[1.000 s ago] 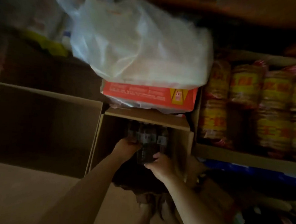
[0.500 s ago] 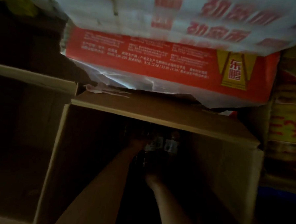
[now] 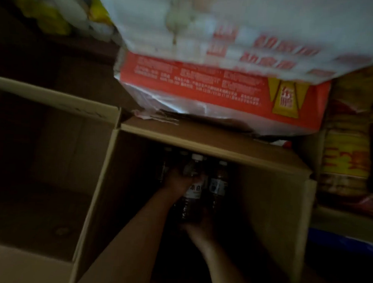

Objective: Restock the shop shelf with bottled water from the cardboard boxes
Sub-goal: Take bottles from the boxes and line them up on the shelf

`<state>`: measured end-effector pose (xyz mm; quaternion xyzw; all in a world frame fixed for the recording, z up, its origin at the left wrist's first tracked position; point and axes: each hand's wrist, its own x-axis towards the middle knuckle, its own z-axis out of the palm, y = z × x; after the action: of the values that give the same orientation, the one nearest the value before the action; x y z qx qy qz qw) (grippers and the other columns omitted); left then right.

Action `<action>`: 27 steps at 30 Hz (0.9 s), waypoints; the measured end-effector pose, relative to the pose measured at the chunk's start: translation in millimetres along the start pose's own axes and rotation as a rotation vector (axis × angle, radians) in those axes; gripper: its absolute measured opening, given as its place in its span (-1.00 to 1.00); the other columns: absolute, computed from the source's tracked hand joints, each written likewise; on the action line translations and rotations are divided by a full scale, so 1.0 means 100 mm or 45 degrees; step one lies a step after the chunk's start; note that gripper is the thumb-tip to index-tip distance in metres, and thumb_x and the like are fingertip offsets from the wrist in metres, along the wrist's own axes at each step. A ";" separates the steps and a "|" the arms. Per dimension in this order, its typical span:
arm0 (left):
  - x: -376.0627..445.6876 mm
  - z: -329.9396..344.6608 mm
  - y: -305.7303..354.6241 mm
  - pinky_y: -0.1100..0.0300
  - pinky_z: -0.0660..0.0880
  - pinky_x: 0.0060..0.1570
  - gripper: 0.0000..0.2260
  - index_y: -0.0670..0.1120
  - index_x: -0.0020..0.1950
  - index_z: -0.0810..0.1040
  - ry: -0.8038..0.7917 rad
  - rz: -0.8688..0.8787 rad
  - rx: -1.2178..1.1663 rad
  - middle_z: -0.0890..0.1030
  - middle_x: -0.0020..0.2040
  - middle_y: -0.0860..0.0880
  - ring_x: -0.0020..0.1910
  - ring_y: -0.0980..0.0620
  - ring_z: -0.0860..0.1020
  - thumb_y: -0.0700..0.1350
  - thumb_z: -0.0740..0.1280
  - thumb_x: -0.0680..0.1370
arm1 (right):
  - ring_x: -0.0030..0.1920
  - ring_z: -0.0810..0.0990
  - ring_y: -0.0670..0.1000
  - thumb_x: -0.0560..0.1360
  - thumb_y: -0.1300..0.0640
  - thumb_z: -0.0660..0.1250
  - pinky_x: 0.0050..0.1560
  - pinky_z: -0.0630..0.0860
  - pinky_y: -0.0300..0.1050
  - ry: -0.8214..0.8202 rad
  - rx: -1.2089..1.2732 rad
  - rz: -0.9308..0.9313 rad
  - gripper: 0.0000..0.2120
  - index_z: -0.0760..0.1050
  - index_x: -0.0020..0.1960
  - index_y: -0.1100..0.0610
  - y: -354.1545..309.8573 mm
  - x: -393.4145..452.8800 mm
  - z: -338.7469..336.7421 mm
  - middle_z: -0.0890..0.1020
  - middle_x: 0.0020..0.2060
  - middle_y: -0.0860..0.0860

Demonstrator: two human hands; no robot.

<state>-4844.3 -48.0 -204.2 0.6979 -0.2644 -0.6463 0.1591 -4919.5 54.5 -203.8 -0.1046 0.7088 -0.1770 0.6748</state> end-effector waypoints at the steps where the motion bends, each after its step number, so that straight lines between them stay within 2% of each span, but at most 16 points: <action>1: -0.10 -0.03 0.02 0.16 0.50 -0.03 -0.58 -0.22 0.23 0.53 -0.009 0.017 -0.011 0.60 0.13 -0.12 0.08 -0.06 0.57 -0.28 0.49 0.39 | 0.09 0.58 0.05 0.34 0.44 0.46 -0.06 0.60 -0.17 -0.018 -0.029 0.008 -0.39 0.39 0.24 -0.03 0.00 -0.10 -0.01 0.56 0.16 0.05; 3: -0.35 -0.11 0.17 0.09 0.54 0.04 -0.56 -0.21 0.18 0.56 -0.046 0.056 0.043 0.64 0.10 -0.14 0.09 -0.12 0.61 -0.16 0.54 0.34 | 0.18 0.54 0.07 0.24 0.44 0.52 0.10 0.54 -0.07 -0.017 -0.101 0.013 -0.29 0.38 0.24 -0.04 -0.08 -0.31 -0.03 0.55 0.18 0.02; 6: -0.78 -0.24 0.45 0.07 0.56 0.05 -0.53 -0.18 0.13 0.58 -0.081 0.086 0.097 0.66 0.05 -0.15 0.03 -0.09 0.63 -0.05 0.57 0.30 | 0.15 0.57 0.01 0.16 0.22 0.61 0.05 0.50 -0.17 0.018 -0.315 -0.006 -0.27 0.40 0.25 -0.01 -0.29 -0.76 -0.08 0.59 0.11 -0.07; 8: -1.12 -0.34 0.64 0.07 0.57 0.03 -0.52 -0.13 0.11 0.55 -0.021 0.041 0.088 0.66 0.02 -0.10 -0.01 -0.04 0.63 0.02 0.56 0.28 | 0.07 0.61 -0.02 0.12 0.15 0.62 0.03 0.53 -0.15 0.012 -0.376 0.003 -0.34 0.46 0.16 -0.06 -0.44 -1.15 -0.15 0.63 -0.01 -0.10; 10: -1.46 -0.44 0.82 0.03 0.58 0.01 -0.57 -0.12 0.11 0.54 -0.017 0.010 0.062 0.66 0.00 -0.10 -0.04 -0.05 0.64 -0.02 0.55 0.33 | 0.01 0.62 -0.06 0.14 0.12 0.61 0.08 0.55 -0.13 -0.029 -0.420 -0.022 -0.44 0.51 0.08 -0.10 -0.58 -1.55 -0.22 0.64 -0.05 -0.13; 12: -1.78 -0.51 1.07 0.01 0.60 -0.03 -0.58 -0.14 0.10 0.58 -0.064 0.034 0.083 0.68 -0.01 -0.13 -0.06 -0.09 0.66 -0.03 0.56 0.32 | -0.08 0.62 -0.13 0.17 0.15 0.60 -0.01 0.57 -0.20 -0.062 -0.418 -0.077 -0.50 0.53 0.04 -0.10 -0.78 -1.94 -0.29 0.65 -0.12 -0.15; 15: -2.32 -0.55 1.65 0.07 0.59 -0.06 -0.67 -0.14 0.08 0.61 -0.161 0.179 0.131 0.69 -0.04 -0.12 -0.05 -0.08 0.67 -0.10 0.54 0.36 | -0.21 0.61 -0.18 0.21 0.28 0.57 -0.26 0.55 -0.30 -0.077 -0.277 -0.228 -0.51 0.46 0.01 -0.06 -1.15 -2.51 -0.41 0.62 -0.18 -0.14; 18: -2.88 -0.52 2.36 0.10 0.59 -0.04 -0.70 -0.14 0.08 0.62 -0.192 0.370 0.168 0.69 -0.03 -0.10 -0.02 -0.07 0.66 -0.14 0.52 0.37 | -0.31 0.64 -0.06 0.24 0.38 0.53 -0.41 0.53 -0.18 -0.101 -0.146 -0.348 -0.50 0.44 0.08 0.08 -1.60 -3.02 -0.59 0.64 -0.17 0.02; 20: -3.23 -0.45 2.84 0.12 0.59 -0.05 -0.72 -0.13 0.08 0.62 -0.206 0.472 0.173 0.69 -0.03 -0.09 -0.02 -0.06 0.66 -0.16 0.51 0.39 | -0.30 0.66 -0.03 0.20 0.32 0.56 -0.34 0.60 -0.09 -0.085 -0.126 -0.447 -0.46 0.43 0.09 0.09 -1.94 -3.35 -0.75 0.65 -0.20 0.05; 22: -3.60 -0.34 3.31 0.19 0.58 -0.15 -0.74 -0.10 0.06 0.63 -0.237 0.562 0.176 0.70 -0.06 -0.08 -0.05 -0.04 0.67 -0.15 0.50 0.38 | -0.17 0.68 0.01 0.12 0.18 0.62 -0.10 0.64 0.06 -0.055 -0.115 -0.562 -0.41 0.43 0.06 0.02 -2.25 -3.68 -0.95 0.67 -0.14 0.05; 25: -4.18 -0.08 3.95 0.09 0.58 -0.08 -0.74 -0.13 0.07 0.63 -0.341 0.739 0.257 0.70 -0.04 -0.11 -0.03 -0.06 0.66 -0.13 0.49 0.40 | -0.03 0.66 -0.01 0.02 0.08 0.65 0.02 0.61 -0.02 0.020 -0.009 -0.724 -0.34 0.46 0.04 -0.04 -2.63 -4.23 -1.31 0.66 -0.05 0.00; 27: -4.59 0.16 4.31 0.03 0.57 -0.04 -0.76 -0.13 0.05 0.64 -0.414 0.854 0.285 0.70 -0.05 -0.10 -0.04 -0.07 0.66 -0.13 0.48 0.41 | -0.01 0.65 -0.01 -0.01 0.04 0.66 -0.04 0.61 -0.07 0.051 0.065 -0.812 -0.30 0.46 0.07 -0.04 -2.83 -4.65 -1.59 0.64 0.00 0.04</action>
<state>-4942.1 -131.3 412.5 0.4742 -0.5685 -0.6278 0.2404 -5072.0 -7.2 339.0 -0.3010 0.6488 -0.3994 0.5735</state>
